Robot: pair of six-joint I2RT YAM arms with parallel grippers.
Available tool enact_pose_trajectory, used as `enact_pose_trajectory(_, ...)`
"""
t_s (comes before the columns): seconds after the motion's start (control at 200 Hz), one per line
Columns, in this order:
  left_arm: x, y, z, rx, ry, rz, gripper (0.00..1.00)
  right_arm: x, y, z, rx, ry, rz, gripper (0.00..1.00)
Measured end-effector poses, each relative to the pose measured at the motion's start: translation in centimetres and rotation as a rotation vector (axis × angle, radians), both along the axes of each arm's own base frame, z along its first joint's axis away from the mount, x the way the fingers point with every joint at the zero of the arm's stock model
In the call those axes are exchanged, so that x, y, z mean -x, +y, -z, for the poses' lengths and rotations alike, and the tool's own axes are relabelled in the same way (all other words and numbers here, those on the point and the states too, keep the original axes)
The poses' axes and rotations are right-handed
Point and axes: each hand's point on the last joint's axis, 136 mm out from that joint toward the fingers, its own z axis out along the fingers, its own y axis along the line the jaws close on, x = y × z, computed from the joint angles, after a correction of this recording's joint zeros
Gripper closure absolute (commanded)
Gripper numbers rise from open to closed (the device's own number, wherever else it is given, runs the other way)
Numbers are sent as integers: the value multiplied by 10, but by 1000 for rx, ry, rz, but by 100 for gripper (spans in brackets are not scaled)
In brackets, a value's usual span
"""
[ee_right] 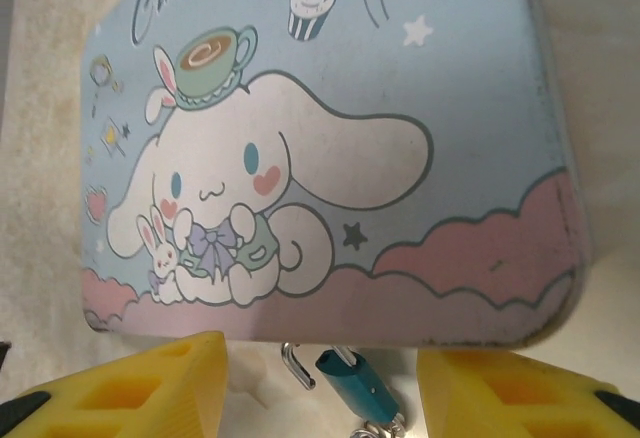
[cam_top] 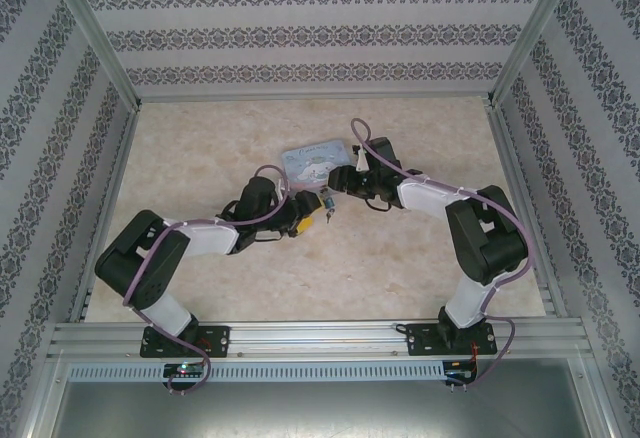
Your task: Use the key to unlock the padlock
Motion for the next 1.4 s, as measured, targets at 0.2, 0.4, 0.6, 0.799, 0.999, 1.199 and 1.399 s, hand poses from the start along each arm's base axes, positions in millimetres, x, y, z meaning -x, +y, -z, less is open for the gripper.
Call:
enact_pose_trajectory(0.2,-32,19,-20,-57,-43,-37,24,10,-3,5,0,3,-16,51)
enact_pose_trajectory(0.4,-69,42,-54,-149,-123,-57,22,30,-11,28,34,36,-36,57)
enact_pose_trajectory(0.6,-97,59,-85,-273,-211,-45,21,28,-8,35,39,14,-67,60)
enact_pose_trajectory(0.799,-110,75,-62,-401,-177,-8,21,33,2,53,53,36,-114,60)
enact_pose_trajectory(0.999,-108,83,-30,-476,-103,31,21,32,9,59,53,33,-140,61)
enact_pose_trajectory(1.199,-109,83,-30,-489,-101,48,21,28,14,59,45,24,-153,62)
enact_pose_trajectory(1.399,-112,82,-31,-489,-108,49,21,25,18,59,33,19,-161,62)
